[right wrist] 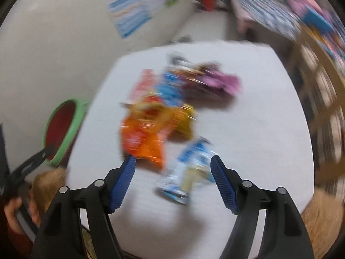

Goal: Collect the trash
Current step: 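Grasp the orange chip bag with the left tool while the right tool grasps the blue-white snack bag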

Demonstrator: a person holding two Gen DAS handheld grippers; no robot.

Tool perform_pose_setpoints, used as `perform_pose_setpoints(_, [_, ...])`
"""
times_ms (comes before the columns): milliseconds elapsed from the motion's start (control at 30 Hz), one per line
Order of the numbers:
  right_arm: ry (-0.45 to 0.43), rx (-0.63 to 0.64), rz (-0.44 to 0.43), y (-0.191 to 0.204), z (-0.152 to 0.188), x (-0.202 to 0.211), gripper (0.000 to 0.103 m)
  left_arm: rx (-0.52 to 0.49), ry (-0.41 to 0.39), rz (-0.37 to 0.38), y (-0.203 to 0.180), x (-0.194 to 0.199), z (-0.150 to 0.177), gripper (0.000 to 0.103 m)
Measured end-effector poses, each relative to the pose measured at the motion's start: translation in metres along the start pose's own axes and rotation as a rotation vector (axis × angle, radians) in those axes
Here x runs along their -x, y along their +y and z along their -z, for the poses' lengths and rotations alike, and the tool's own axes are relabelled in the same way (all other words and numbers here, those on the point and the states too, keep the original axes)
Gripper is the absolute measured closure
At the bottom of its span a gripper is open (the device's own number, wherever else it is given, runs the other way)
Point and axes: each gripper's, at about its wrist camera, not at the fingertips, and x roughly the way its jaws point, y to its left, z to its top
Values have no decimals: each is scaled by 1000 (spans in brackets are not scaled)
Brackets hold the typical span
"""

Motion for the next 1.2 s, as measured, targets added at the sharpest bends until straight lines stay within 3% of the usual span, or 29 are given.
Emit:
perform_pose_setpoints(233, [85, -115, -76, -17, 9, -41, 32, -151, -11, 88, -72, 6, 4, 29])
perform_pose_setpoints(267, [93, -98, -53, -15, 9, -48, 37, -166, -10, 94, -79, 6, 4, 29])
perform_pose_setpoints(333, [86, -93, -57, -14, 12, -49, 63, -203, -12, 117, -95, 7, 4, 29])
perform_pose_setpoints(367, [73, -101, -79, -17, 12, -46, 67, -223, -12, 125, -103, 7, 3, 29])
perform_pose_setpoints(600, [-115, -59, -38, -39, 12, 5, 67, -308, 20, 177, -147, -16, 1, 30])
perform_pose_setpoints(767, [-140, -29, 28, -54, 24, 14, 67, -387, 46, 196, -181, -43, -6, 30])
perform_pose_setpoints(967, [-128, -83, -5, -67, 30, 9, 67, -436, 135, 184, -202, -81, -13, 30])
perform_pose_setpoints(1033, [-135, -82, -13, -69, 31, 12, 67, -431, 146, 179, -203, -85, -15, 35])
perform_pose_setpoints(1067, [-134, -79, -18, -68, 31, 12, 67, -431, 151, 175, -204, -86, -16, 44])
perform_pose_setpoints(1167, [-125, -73, -24, -65, 32, 10, 67, -432, 160, 184, -203, -83, -16, 49])
perform_pose_setpoints(1200, [-124, -73, -26, -65, 32, 9, 67, -437, 158, 182, -203, -82, -16, 54])
